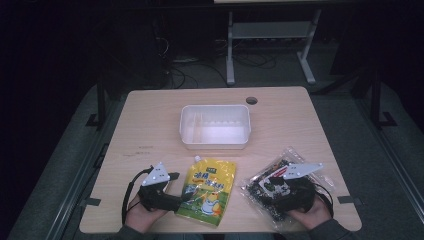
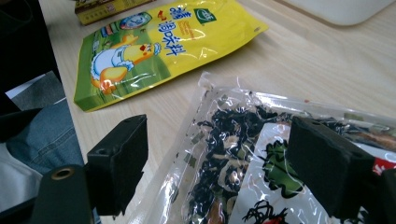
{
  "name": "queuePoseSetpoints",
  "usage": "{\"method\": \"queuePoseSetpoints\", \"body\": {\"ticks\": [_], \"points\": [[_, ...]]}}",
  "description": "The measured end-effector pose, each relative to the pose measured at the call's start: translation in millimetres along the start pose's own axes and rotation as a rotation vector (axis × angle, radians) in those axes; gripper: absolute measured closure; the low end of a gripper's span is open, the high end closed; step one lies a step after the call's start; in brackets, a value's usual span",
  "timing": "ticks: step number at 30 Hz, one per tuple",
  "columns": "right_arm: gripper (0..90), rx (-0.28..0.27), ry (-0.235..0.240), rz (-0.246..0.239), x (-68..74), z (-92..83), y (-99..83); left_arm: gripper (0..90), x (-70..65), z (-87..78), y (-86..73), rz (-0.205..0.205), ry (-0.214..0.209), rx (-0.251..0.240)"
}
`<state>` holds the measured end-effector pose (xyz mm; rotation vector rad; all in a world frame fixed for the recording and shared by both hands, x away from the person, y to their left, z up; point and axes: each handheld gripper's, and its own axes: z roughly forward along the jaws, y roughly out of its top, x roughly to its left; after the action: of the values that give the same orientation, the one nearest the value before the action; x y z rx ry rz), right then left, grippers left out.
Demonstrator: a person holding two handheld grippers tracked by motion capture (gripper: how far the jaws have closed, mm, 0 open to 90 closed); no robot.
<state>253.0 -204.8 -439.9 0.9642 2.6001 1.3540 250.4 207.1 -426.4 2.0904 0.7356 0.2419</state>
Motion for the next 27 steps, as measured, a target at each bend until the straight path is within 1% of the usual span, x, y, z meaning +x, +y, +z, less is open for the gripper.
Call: {"method": "queuePoseSetpoints", "body": {"ticks": [3,4,5,6,7,8,11,13,15,16,17,19,20,21,22,24,25,26,27], "points": [[19.2,0.003,0.004,0.004,-1.6,-0.9,0.6,17.7,-3.1,4.3,2.9,0.006,-0.014,0.005],[19.2,0.005,0.005,0.006,-1.8,-1.1,0.6,17.7,-6.7,7.9,5.3,0.018,-0.021,0.017],[19.2,0.005,0.005,0.006,-1.8,-1.1,0.6,17.7,-6.7,7.9,5.3,0.018,-0.021,0.017],[19.2,0.005,0.005,0.005,-2.2,-1.2,0.4,17.7,-9.2,10.3,7.1,0.029,-0.025,0.022],[19.2,0.010,0.005,0.008,-3.0,-2.1,0.5,17.9,-10.4,11.3,8.2,0.031,-0.027,0.024],[19.2,0.009,0.004,0.009,-3.5,-2.7,0.8,18.0,-12.3,14.1,11.2,0.034,-0.041,0.023],[19.5,0.002,0.004,0.015,-5.0,-4.5,1.7,18.6,-14.2,17.2,14.9,0.036,-0.048,0.029],[19.6,0.001,-0.003,0.019,-7.1,-6.9,3.0,18.9,-16.7,20.5,18.9,0.034,-0.062,0.029],[20.1,-0.003,-0.008,0.032,-9.8,-9.7,3.9,19.7,-20.1,23.7,23.4,0.043,-0.071,0.039],[20.2,0.002,-0.020,0.045,-12.6,-12.6,4.9,19.8,-22.9,26.3,28.2,0.054,-0.080,0.041],[20.2,0.002,-0.020,0.045,-12.6,-12.6,4.9,19.9,-22.9,26.3,28.2,0.054,-0.080,0.041],[20.8,0.004,-0.035,0.054,-15.1,-15.9,5.9,20.1,-26.5,29.8,34.6,0.064,-0.093,0.042],[21.2,0.004,-0.048,0.063,-17.7,-20.4,7.1,20.6,-28.1,31.6,37.8,0.075,-0.092,0.044],[21.2,0.004,-0.048,0.063,-17.7,-20.4,7.1,20.6,-29.4,33.6,42.1,0.081,-0.092,0.047],[21.4,0.005,-0.067,0.075,-21.7,-25.4,9.1,20.7,-31.1,36.7,47.9,0.080,-0.108,0.046],[21.7,0.006,-0.085,0.087,-25.6,-29.6,11.2,21.6,-35.1,40.5,54.1,0.097,-0.104,0.054],[21.8,0.004,-0.091,0.096,-28.0,-32.0,12.3,21.7,-35.1,40.5,54.1,0.097,-0.104,0.054],[22.6,0.001,-0.098,0.108,-31.0,-35.4,13.5,22.6,-38.7,46.1,60.0,0.106,-0.118,0.058],[22.6,0.001,-0.098,0.108,-31.0,-35.4,13.5,23.2,-38.7,46.1,60.0,0.106,-0.118,0.058]]}}
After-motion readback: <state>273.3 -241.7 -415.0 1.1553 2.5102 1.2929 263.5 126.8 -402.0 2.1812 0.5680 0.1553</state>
